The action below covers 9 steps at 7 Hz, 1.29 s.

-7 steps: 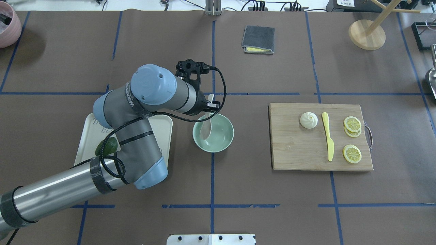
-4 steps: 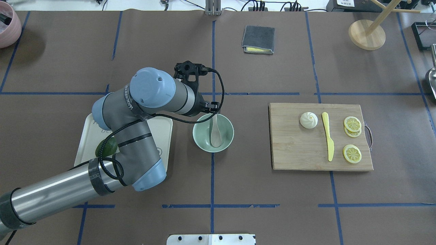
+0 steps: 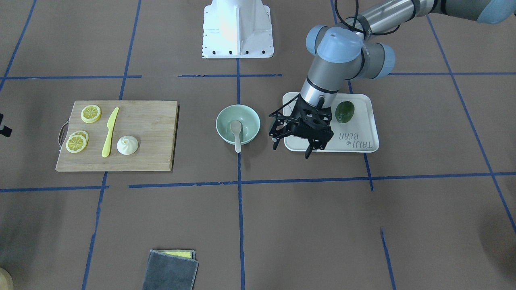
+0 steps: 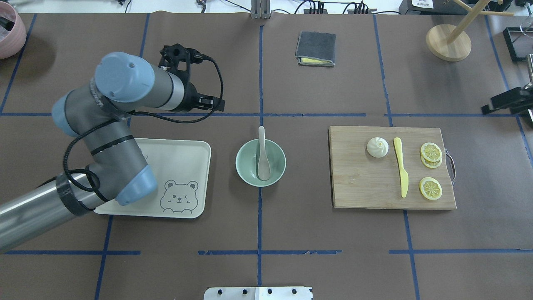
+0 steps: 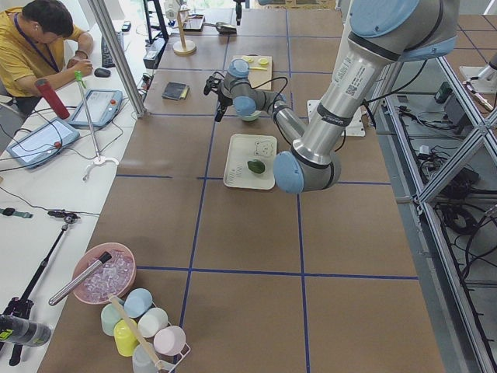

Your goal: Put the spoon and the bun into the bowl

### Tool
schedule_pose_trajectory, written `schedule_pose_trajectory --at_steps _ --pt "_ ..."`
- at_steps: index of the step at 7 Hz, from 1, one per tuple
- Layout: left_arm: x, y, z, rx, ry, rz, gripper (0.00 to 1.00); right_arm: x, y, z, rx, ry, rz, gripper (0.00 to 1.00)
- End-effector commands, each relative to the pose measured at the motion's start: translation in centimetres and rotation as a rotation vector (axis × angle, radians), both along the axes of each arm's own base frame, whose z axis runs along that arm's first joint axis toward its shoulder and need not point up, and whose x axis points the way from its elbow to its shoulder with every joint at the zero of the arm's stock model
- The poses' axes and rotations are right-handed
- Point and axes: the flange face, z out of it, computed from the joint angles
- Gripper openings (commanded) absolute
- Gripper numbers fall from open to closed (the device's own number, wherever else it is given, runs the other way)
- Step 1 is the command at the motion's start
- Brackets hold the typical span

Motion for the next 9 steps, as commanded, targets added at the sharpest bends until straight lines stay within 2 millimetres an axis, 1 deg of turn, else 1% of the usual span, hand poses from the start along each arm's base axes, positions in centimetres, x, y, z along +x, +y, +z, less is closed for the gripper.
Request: schedule_pose_trajectory --at_steps 1,2,3,4,5,6,7,8,9 --pt "-5.5 -1.0 3.4 0.045 -0.046 0.028 0.94 -13.5 0.8 -7.0 -0.062 -0.026 0.073 1.0" --pt "-5.4 -0.9 3.2 0.043 -0.042 0.028 0.95 -16.5 2.0 -6.8 -0.095 -0.006 0.076 1.0" --pt "-5.2 -0.9 3.2 0.038 -0.04 0.027 0.95 -19.5 2.7 -8.4 -0.085 -0.012 0.038 1.0" --pt "-5.2 -0.9 3.2 0.038 -0.04 0.028 0.95 -22.0 2.4 -9.6 -0.094 0.049 0.046 1.0" --pt "-5.1 -0.9 3.0 0.037 -0.036 0.025 0.95 -23.6 1.8 -11.3 -0.124 0.093 0.043 0.99" --pt "-5.2 -0.9 2.9 0.037 -0.035 0.022 0.95 -24.1 2.1 -11.0 -0.131 0.117 0.038 0.98" --pt "-5.1 -1.0 3.4 0.031 -0.042 0.023 0.95 -25.6 2.8 -10.2 -0.104 0.156 0.041 0.96" --pt "-5.1 -0.9 3.6 0.031 -0.042 0.023 0.95 -27.1 3.4 -9.8 -0.084 0.186 0.041 0.96" --pt "-5.1 -1.0 3.9 0.028 -0.047 0.024 0.95 -27.0 3.5 -9.2 -0.089 0.195 0.043 0.95"
